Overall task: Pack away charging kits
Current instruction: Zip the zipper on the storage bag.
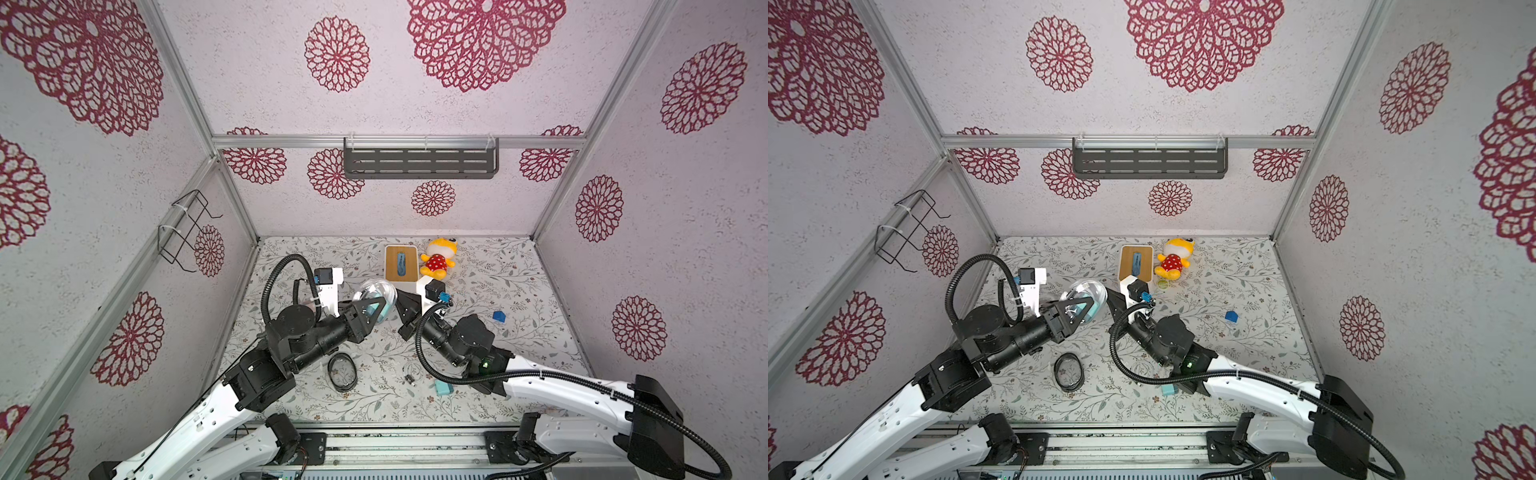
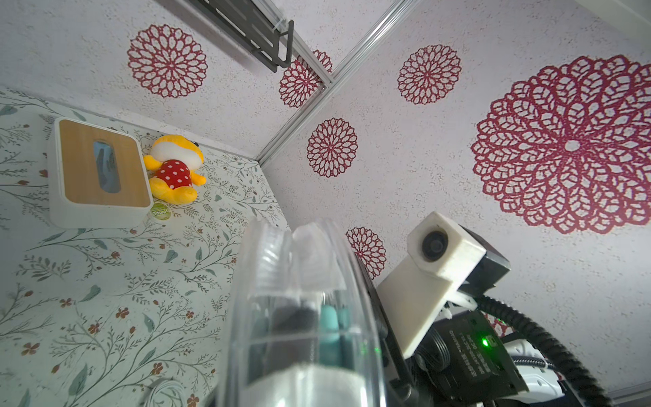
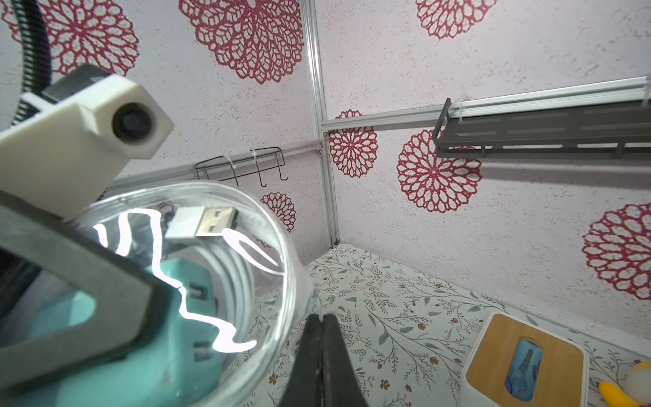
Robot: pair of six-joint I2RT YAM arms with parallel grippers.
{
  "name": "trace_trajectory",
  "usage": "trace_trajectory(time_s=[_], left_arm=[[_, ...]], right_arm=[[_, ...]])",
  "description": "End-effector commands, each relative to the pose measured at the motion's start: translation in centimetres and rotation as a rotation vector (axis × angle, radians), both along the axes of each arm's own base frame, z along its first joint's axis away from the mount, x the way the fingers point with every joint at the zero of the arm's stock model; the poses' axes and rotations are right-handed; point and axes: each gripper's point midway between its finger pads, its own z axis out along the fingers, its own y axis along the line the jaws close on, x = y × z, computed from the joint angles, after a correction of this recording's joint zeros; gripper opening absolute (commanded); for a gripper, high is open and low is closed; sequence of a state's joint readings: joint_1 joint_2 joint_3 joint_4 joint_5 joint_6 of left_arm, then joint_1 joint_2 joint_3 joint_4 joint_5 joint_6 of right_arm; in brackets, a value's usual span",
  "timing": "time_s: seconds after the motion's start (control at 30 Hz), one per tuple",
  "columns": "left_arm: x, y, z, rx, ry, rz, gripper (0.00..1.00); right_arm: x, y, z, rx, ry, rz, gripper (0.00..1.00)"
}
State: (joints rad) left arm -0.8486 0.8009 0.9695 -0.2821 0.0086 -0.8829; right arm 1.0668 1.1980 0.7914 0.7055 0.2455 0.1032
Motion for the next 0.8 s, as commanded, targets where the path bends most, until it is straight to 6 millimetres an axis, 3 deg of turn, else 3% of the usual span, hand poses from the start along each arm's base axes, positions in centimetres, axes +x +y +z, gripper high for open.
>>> trace_trajectory(time_s=[0.0,0.4,0.57,0.77], left_arm=[[-2.9,0.0,0.1,0.045,0.020,-0.116,0.00],[-3.9,0.1,-1.8,0.198,0.052,-0.182,0.00],[-3.5,0.7,-3.5,0.283,0.075,-0.154,0.00],[-3.3,1.7,-4.6,0.396,0.093,-0.133,0.00]], right_arm=[[4.4,-5.2,3.0,0.044,-0.043,-0.256,0.00],[4.3,-3.8,3.0,-0.147,-0.187,-0.080,0.00],[4.9,-4.3,2.9,-0.216,-0.282,-0.141,0.00],[4.3,-4.3,2.7,-0.242,-0.413,-0.156,0.00]])
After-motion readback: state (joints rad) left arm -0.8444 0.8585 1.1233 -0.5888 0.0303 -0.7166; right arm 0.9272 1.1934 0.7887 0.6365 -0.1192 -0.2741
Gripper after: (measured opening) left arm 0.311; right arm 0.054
